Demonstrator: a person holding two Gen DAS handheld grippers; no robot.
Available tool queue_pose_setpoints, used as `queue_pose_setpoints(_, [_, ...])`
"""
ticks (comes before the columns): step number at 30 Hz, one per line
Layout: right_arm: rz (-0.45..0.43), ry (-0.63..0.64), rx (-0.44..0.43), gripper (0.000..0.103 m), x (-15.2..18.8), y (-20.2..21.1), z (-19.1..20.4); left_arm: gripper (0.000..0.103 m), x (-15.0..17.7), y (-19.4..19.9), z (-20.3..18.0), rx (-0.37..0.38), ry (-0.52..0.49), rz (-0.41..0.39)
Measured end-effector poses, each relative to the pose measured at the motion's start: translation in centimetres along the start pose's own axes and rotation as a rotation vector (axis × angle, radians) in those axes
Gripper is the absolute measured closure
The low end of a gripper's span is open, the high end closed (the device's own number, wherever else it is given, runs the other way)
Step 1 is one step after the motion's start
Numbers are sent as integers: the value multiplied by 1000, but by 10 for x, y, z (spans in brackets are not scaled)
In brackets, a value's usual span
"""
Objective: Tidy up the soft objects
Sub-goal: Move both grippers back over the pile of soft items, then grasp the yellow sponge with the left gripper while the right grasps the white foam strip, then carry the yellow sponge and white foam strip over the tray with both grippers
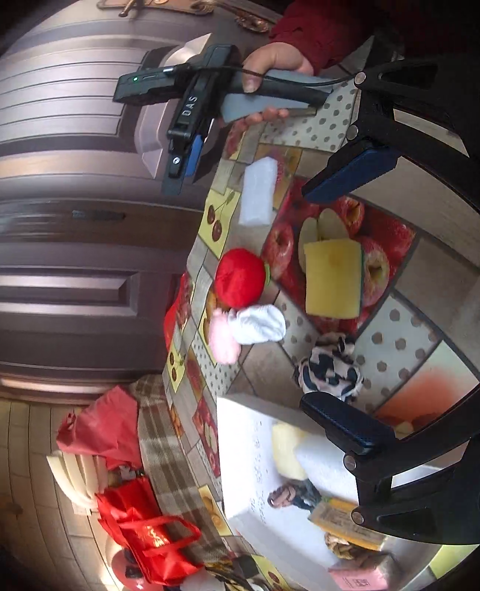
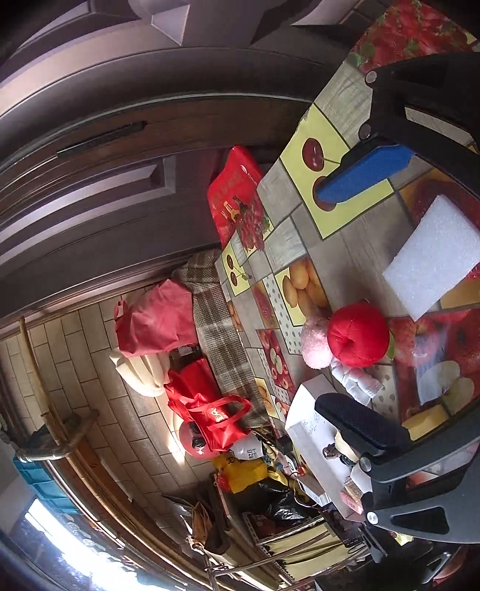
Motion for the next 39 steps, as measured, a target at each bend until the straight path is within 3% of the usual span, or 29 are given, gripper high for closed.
queue_pose_setpoints(3, [15,-3,-8,0,1,-3,1,1,-1,-32,-23,45,-71,114])
queue_pose_setpoints(6, [3,7,-14,0,1,0,3,1,3,-53,-25,19,-62,203])
queue_pose_setpoints(8, [1,0,-16,0,1,1,1,2,4,-57,-24,7,-41,218])
queue_pose_setpoints(11, [12,-25,-17,0,1,0,-6,26,9,-59,-22,37,3,242])
queue_pose_setpoints(12, [13,-36,-19,0,1,0,-8,41,12,-60,-22,48,12,255])
queue_pose_setpoints(13, [10,-49,-24,0,1,0,-10,48,13,-61,-24,57,12,262])
queue_pose_setpoints(16, [54,-49,-18,0,2,0,-19,48,14,-58,-32,62,-13,258])
queue_pose_setpoints(18, [127,-30,-18,0,5,-5,-28,47,15,-59,-35,46,-29,265])
queue_pose_setpoints(21, [263,18,-84,0,15,-11,-35,44,18,-61,-35,27,-42,282])
queue_pose_setpoints(25, [438,217,-119,0,41,-19,-21,36,21,-65,-36,42,-43,310])
queue_pose_setpoints(30, [547,408,-63,0,68,-34,-4,37,25,-68,-40,36,-68,334])
queue_pose_setpoints(31, [570,409,-63,4,73,-37,-5,46,25,-68,-40,35,-67,331])
queue_pose_setpoints(32, [592,407,-69,11,76,-40,-6,45,24,-67,-39,37,-62,327])
queue_pose_setpoints(34, [585,432,-47,33,77,-38,-6,46,23,-65,-37,41,-50,317])
queue_pose_setpoints(36, [576,439,-80,50,77,-32,0,46,20,-61,-35,29,-43,292])
queue_pose_setpoints(39, [534,421,-74,50,71,-25,2,46,13,-49,-35,7,-47,226])
Point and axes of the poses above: each gripper's, at about its wrist camera, not at the fingertips, and y roughly against the way its jaws point, z to its left, x to its underside, the point moved 6 cm from there along -y, roughly the way its jaws point
